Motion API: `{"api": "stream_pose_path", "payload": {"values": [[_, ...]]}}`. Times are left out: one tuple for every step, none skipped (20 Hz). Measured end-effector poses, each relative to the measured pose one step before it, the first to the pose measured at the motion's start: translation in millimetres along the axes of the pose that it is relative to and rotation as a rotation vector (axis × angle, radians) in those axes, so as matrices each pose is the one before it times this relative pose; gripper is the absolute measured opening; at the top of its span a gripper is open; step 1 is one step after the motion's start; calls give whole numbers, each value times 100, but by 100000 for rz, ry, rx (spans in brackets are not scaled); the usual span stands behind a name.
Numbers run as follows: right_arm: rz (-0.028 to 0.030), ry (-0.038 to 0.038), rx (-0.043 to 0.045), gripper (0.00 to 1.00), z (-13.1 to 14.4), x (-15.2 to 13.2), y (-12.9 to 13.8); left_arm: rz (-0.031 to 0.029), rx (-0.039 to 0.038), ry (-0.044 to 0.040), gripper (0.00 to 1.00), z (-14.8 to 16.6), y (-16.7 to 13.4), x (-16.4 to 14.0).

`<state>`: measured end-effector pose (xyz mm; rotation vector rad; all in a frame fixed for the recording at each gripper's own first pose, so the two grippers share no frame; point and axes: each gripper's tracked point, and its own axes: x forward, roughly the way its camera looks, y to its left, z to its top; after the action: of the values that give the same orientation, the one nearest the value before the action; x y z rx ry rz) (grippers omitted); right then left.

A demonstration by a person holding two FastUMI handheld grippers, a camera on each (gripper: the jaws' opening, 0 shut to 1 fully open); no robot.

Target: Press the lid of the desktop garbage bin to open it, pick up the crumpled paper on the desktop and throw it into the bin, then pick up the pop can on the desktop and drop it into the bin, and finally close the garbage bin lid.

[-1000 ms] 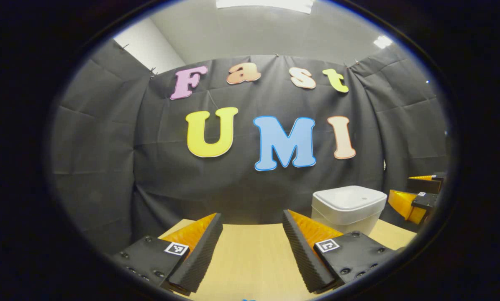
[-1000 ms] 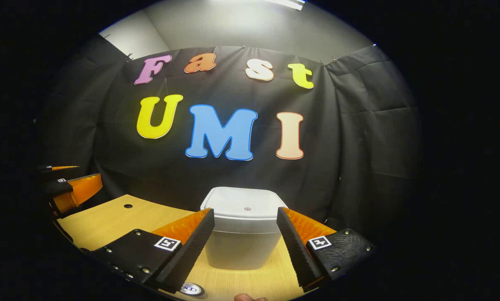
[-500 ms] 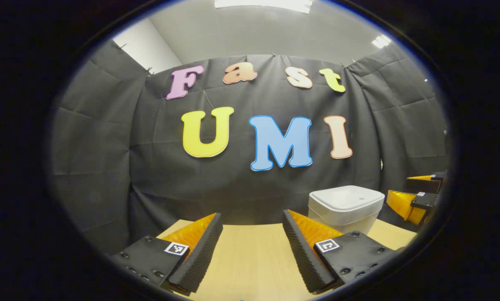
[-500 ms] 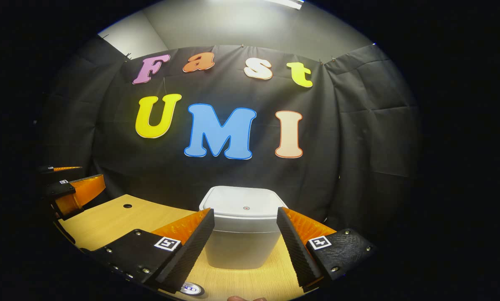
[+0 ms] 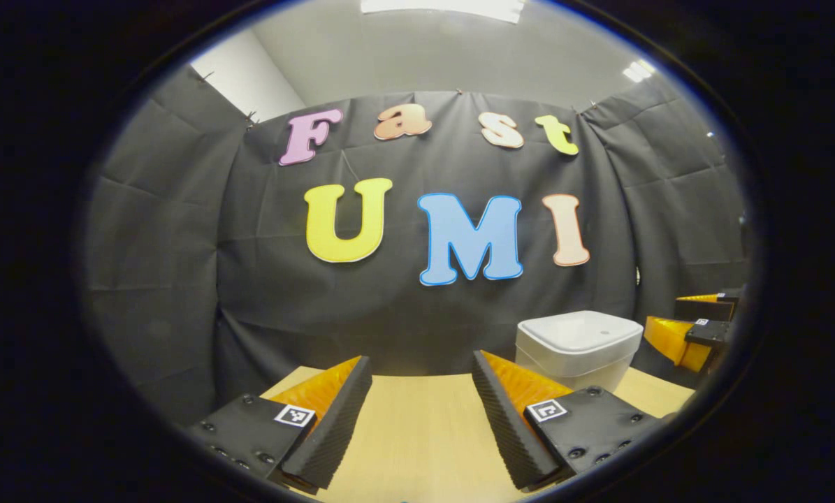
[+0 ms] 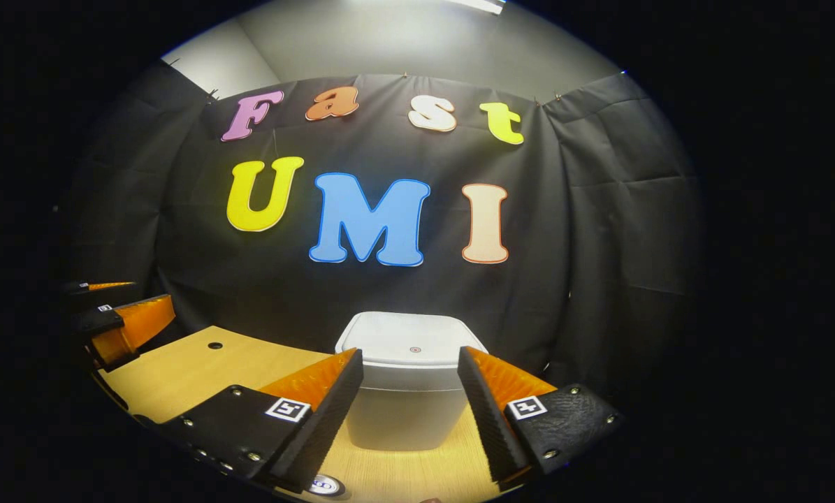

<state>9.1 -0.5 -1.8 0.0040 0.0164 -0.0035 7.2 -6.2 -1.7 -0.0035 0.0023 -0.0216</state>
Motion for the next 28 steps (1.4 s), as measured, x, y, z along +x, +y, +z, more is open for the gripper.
{"api": "stream_pose_path", "payload": {"values": [[-711, 790, -433, 85, -117, 81, 62, -15, -68, -173, 98, -79, -3, -26], [-293, 371, -97, 80, 16, 230, -234, 13, 62, 0, 98, -36, 2, 4], [-584, 448, 207, 79, -88, 287, -82, 10, 113, -45, 98, 3, 57, -39], [404, 407, 1068, 68, 39, 224, -32, 84, 123, -123, 98, 58, 56, -33], [177, 874, 1037, 64, -137, 359, 78, 214, 186, -250, 98, 161, 40, -23], [-628, 792, 1082, 56, -136, 419, -181, 110, 237, -36, 98, 93, 10, -73], [-128, 693, 972, 50, -11, 183, -73, 293, 214, -37, 98, -33, 93, -101], [-67, 519, 967, 41, -98, 315, -127, 196, 27, 30, 98, -84, 40, 71], [975, 1100, 569, 36, -347, 404, 269, 152, -22, 255, 98, -38, -63, 45], [-731, 1064, -321, 36, -254, 190, -130, -36, -154, 236, 98, -123, -50, -45], [-2292, 124, 518, 36, -206, 404, -598, 58, -195, 110, 98, -61, -38, -40], [1788, -202, 1108, 9, 225, 41, 262, 84, -61, 81, 98, 53, 9, -44], [950, 427, 838, 10, -8, 410, 257, 255, -26, 60, 98, -95, 101, 33], [1348, 399, 540, 10, 29, 437, 252, 64, -114, 86, 98, 16, -5, 66], [2384, -32, 469, 8, -27, 503, 457, -27, -53, 182, 98, -28, -71, 35], [-89, 171, 316, 8, -109, 588, 37, 15, -62, 16, 98, -30, -54, 21], [643, 256, 760, 5, 266, 323, -252, 3, -30, -80, 98, 44, -25, 36], [628, 345, 670, 3, 123, 200, 49, 152, 52, -25, 98, 52, -2, 56], [926, 293, -191, 2, -150, 624, -3, 28, -45, -9, 98, -28, 42, 69], [-86, 445, -233, 2, 72, 301, -169, 48, -112, 50, 98, -174, -26, -13], [371, 708, 450, 0, -85, 988, -123, 67, -217, 111, 98, 16, -37, 145], [505, 1081, 404, 0, -54, 673, -115, 65, -194, 200, 98, -74, -15, 41], [-696, 1169, -569, 0, -159, 693, -326, 324, -164, 184, 98, -68, -9, 85], [340, 1457, -1032, 0, -178, 752, -190, 200, -268, 61, 98, -142, 34, 125], [588, 1255, -453, 0, -53, 535, 61, 263, -192, 114, 98, -50, 67, 53], [430, 820, 128, 0, -9, 500, 4, 166, -82, 115, 98, -46, 34, 91], [14, 1567, 261, 0, -308, 386, -239, 156, -62, 40, 98, -79, 15, -12], [130, 1493, 571, 0, -177, 373, -155, 65, -18, -19, 98, 58, 11, 100]]}}
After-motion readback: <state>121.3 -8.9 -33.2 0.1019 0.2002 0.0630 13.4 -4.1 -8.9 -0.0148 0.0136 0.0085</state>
